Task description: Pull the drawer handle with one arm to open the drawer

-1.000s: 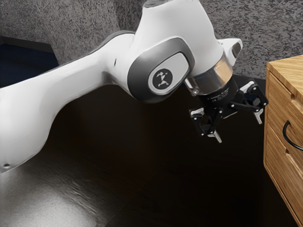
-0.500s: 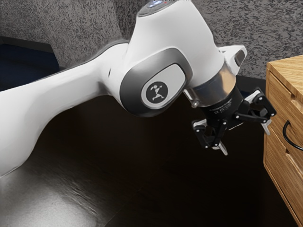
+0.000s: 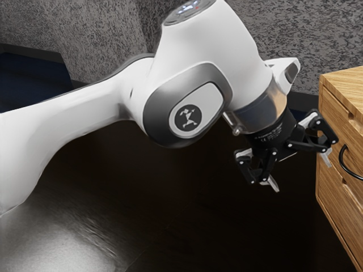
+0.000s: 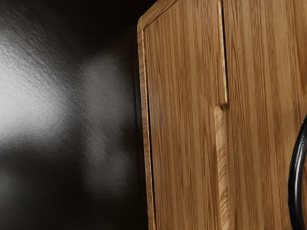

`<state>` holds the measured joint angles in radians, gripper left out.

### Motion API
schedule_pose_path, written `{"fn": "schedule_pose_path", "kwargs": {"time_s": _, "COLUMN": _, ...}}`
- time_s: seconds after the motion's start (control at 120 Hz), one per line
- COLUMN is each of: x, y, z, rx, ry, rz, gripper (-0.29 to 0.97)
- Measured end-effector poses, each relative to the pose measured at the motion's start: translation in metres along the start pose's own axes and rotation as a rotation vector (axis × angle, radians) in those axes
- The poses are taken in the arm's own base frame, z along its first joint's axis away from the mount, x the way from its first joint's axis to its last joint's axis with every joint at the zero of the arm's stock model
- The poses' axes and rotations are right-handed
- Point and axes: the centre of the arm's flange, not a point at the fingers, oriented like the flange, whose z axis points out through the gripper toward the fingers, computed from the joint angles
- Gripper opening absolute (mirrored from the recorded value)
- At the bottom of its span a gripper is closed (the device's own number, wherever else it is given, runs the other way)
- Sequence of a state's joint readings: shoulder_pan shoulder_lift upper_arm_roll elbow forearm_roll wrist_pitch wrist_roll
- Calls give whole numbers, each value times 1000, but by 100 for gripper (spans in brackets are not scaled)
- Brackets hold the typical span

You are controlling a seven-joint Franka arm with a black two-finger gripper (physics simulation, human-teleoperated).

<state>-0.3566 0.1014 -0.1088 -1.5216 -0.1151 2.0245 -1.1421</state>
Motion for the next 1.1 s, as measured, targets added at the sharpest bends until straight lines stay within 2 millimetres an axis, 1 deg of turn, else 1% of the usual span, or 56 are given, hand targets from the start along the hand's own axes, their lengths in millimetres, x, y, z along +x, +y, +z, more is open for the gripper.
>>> {"fn": "schedule_pose_path", "kwargs": {"time_s": 0.133, "x": -11, "y": 12, "z": 8, "rx": -2, "ry": -9, "rz": 24, "gripper": 68}}
{"fn": "schedule_pose_path", "kwargs": {"time_s": 0.25, "x": -8, "y": 13, "z": 9, "rx": -9, "ry": -5, "rz": 23, "gripper": 68}}
{"fn": "schedule_pose_path", "kwargs": {"time_s": 0.4, "x": -6, "y": 16, "z": 15, "rx": -20, "ry": -1, "rz": 23, "gripper": 68}}
{"fn": "schedule_pose_path", "kwargs": {"time_s": 0.983, "x": -3, "y": 21, "z": 20, "rx": -72, "ry": 16, "rz": 25, "gripper": 68}}
{"fn": "schedule_pose_path", "kwargs": {"time_s": 1.1, "x": -3, "y": 21, "z": 26, "rx": -70, "ry": 13, "rz": 25, "gripper": 68}}
